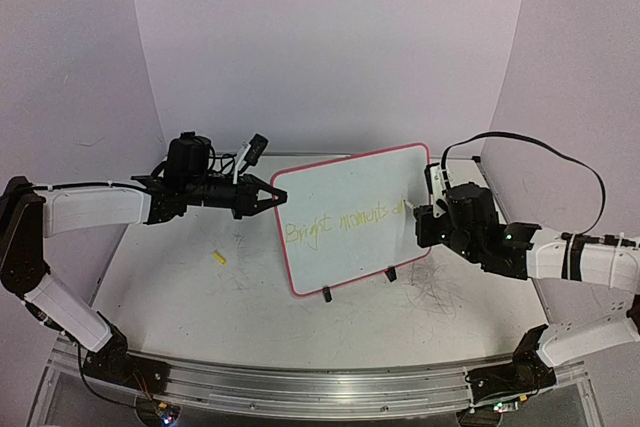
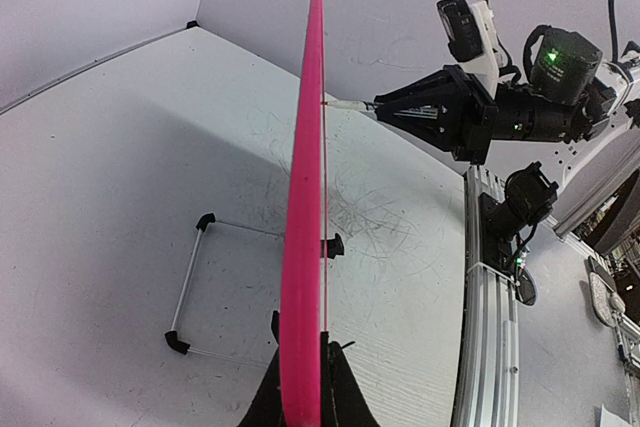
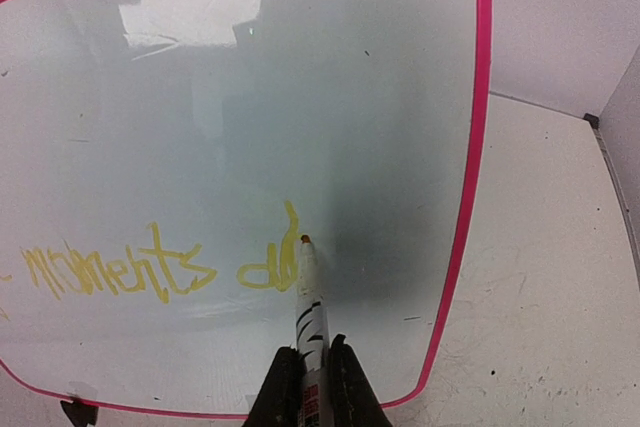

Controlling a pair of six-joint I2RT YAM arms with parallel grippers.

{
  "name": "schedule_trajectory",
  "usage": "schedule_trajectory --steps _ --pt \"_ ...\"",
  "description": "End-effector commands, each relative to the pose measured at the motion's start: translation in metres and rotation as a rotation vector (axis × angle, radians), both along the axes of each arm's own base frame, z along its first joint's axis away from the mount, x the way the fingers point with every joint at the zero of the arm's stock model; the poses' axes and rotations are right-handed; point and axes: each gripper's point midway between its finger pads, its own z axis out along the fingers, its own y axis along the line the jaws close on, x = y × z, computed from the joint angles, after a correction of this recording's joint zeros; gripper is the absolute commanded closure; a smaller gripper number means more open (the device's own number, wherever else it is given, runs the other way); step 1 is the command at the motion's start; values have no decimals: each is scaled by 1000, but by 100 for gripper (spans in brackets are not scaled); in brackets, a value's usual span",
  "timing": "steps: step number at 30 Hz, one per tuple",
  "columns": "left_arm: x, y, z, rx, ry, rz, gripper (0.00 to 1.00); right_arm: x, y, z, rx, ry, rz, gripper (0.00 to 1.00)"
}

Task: Write a sentence on the whiteboard

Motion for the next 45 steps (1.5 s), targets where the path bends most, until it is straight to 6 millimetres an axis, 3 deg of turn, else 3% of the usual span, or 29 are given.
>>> schedule_trajectory --steps 1,18,21,26,29,32,36,41,45 --pt "4 4 -33 128 -41 14 100 2 -5 -2 7 16 -31 100" --pt "5 3 -35 131 -38 13 100 -7 -5 -28 -6 99 -19 100" --pt "5 4 -35 131 -38 16 100 -5 -5 -21 -1 83 -21 100" --pt "8 5 -37 140 -39 32 100 -9 -4 32 104 -16 5 100" --pt "8 6 -37 147 -43 38 100 -23 -13 44 125 -34 24 100" --pt "8 9 -37 162 -54 48 100 -34 -16 44 130 -31 56 100" --pt "8 8 -36 157 -52 44 100 -29 -21 28 54 -9 29 100" --pt "9 8 -32 152 -54 48 100 -24 -13 30 41 -19 56 100" --pt "10 8 -33 155 -56 54 100 -24 -12 19 25 5 56 100"
